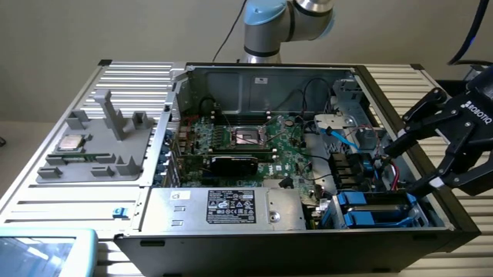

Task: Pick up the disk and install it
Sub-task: 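Insert the first disk wire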

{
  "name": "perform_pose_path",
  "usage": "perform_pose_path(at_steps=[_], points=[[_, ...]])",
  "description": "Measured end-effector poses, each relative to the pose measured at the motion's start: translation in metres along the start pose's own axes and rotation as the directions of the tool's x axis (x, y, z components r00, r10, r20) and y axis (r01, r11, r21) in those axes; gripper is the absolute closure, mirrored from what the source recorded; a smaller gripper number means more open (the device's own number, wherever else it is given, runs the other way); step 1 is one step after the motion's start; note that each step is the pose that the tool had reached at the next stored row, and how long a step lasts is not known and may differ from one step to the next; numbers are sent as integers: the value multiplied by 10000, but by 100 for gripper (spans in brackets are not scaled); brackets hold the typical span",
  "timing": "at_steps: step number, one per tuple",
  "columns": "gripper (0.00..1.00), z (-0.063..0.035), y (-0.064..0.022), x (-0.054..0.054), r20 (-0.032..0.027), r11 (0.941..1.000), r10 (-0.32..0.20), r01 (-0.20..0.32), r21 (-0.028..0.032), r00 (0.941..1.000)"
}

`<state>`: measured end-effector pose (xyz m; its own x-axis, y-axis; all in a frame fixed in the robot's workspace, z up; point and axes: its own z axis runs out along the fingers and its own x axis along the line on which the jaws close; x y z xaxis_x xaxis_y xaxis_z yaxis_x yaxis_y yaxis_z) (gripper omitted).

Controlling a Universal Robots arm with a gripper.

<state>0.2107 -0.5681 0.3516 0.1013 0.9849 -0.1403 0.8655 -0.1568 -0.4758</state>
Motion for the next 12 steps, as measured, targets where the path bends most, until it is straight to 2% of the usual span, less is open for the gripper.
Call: perform_pose_path(at_steps=[2,9,12], points=[[22,-41,-23,-7,4,10000,3,-3,1,10000],[22,-311,-170,-51,9,10000,4,-4,8,10000],[22,-325,-178,-53,12,10000,5,-5,8,10000]])
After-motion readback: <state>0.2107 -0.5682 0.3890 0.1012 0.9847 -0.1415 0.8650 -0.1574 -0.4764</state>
